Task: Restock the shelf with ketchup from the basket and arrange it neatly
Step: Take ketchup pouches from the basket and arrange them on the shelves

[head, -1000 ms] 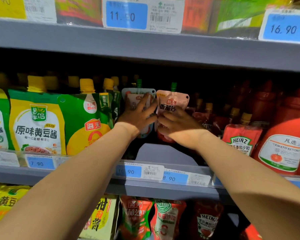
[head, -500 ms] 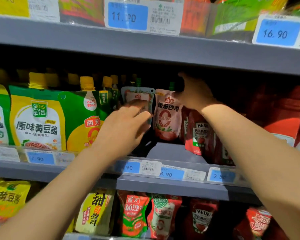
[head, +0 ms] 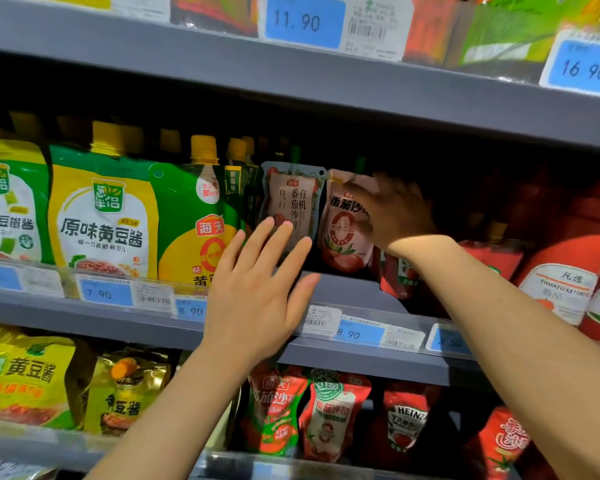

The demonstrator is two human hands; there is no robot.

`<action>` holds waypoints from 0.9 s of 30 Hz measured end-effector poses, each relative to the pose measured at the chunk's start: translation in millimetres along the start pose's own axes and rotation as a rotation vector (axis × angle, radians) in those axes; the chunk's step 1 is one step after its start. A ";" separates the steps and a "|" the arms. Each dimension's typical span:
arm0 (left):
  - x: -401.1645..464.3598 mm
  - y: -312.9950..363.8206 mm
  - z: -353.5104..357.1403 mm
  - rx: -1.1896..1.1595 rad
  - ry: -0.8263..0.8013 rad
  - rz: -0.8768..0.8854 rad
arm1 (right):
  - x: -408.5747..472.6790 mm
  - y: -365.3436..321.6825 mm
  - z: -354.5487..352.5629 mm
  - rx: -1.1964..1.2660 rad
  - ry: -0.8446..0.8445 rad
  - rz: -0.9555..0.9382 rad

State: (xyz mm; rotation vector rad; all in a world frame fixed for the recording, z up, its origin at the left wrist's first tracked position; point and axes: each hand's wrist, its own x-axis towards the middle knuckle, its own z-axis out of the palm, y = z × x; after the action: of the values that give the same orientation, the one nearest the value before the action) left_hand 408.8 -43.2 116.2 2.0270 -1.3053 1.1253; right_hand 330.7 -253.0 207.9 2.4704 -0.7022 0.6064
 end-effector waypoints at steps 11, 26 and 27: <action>-0.4 -0.8 2.6 0.020 0.059 0.018 | 32.9 15.2 -15.2 0.721 -0.049 0.077; -0.6 -0.8 2.7 0.015 0.100 0.025 | 61.1 13.5 -5.9 0.523 -0.108 0.029; -0.5 -0.8 2.7 0.017 0.101 0.027 | 62.1 14.8 -7.7 0.512 -0.095 0.025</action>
State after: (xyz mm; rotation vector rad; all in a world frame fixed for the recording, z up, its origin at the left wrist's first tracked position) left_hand 410.4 -44.6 114.3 1.9433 -1.2798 1.2388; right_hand 367.7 -281.8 251.8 2.9807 -0.6794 0.7580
